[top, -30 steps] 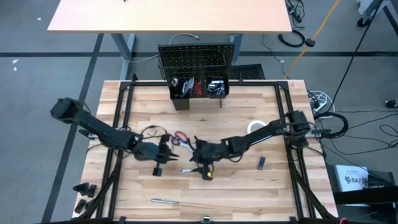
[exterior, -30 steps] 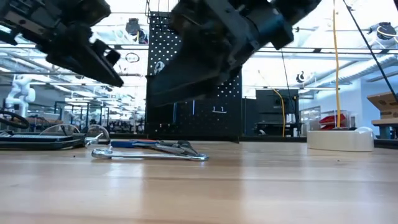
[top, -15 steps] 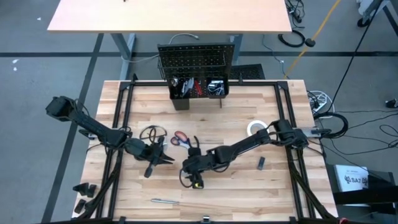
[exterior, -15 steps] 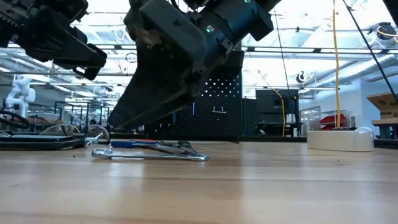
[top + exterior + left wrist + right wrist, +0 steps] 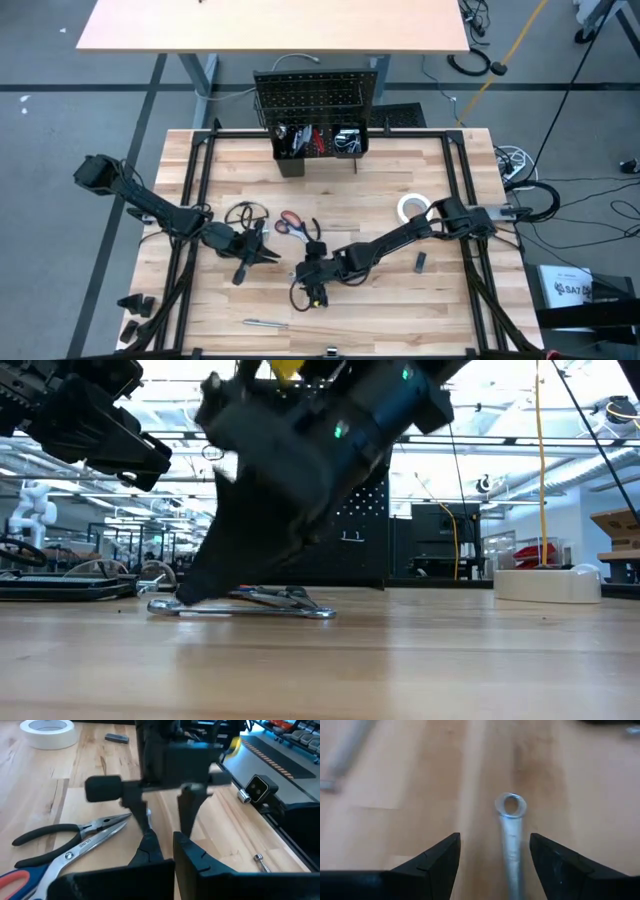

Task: Hang tools onto peg board
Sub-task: Put the wrench on the left black bin on the peg board

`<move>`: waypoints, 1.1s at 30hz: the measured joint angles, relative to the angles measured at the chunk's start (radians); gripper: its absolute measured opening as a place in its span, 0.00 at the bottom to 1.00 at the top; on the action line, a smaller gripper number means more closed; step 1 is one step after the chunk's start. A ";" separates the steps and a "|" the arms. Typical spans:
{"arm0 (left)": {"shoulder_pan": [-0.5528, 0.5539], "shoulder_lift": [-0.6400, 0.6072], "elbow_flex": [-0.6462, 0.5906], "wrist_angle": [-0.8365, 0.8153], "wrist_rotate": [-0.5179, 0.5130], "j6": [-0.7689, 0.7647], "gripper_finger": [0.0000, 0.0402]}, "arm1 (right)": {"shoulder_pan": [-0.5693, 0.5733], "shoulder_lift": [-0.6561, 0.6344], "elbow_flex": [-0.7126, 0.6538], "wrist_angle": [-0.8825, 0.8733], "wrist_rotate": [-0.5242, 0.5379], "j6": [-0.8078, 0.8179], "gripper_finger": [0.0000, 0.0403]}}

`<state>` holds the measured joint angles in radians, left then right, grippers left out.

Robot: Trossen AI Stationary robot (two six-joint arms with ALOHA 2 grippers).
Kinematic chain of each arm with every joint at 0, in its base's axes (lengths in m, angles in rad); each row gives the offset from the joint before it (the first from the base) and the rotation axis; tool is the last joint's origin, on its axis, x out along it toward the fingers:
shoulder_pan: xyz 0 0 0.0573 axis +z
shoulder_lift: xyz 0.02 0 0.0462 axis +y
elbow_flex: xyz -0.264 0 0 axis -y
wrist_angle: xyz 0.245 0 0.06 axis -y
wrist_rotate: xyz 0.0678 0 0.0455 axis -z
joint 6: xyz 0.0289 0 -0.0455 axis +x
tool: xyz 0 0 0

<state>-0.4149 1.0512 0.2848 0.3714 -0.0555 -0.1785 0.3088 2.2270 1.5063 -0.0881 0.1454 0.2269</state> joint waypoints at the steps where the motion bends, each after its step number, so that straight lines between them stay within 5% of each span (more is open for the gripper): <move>1: 0.000 0.000 0.000 0.001 0.000 0.001 0.00 | 0.000 0.007 0.000 0.000 0.029 0.001 0.57; 8: -0.001 0.000 0.000 0.000 0.048 0.001 0.00 | -0.007 0.021 0.003 -0.054 0.074 0.041 0.50; 19: -0.011 0.000 -0.013 -0.014 0.058 0.027 0.00 | -0.008 0.017 0.006 -0.181 0.051 0.100 0.05; 33: -0.011 0.000 -0.016 0.050 0.054 0.029 0.00 | -0.003 -0.066 -0.006 -0.123 0.084 0.065 0.01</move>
<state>-0.4261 1.0512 0.2687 0.4210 -0.0017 -0.1495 0.3054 2.1607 1.5000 -0.2115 0.2292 0.2915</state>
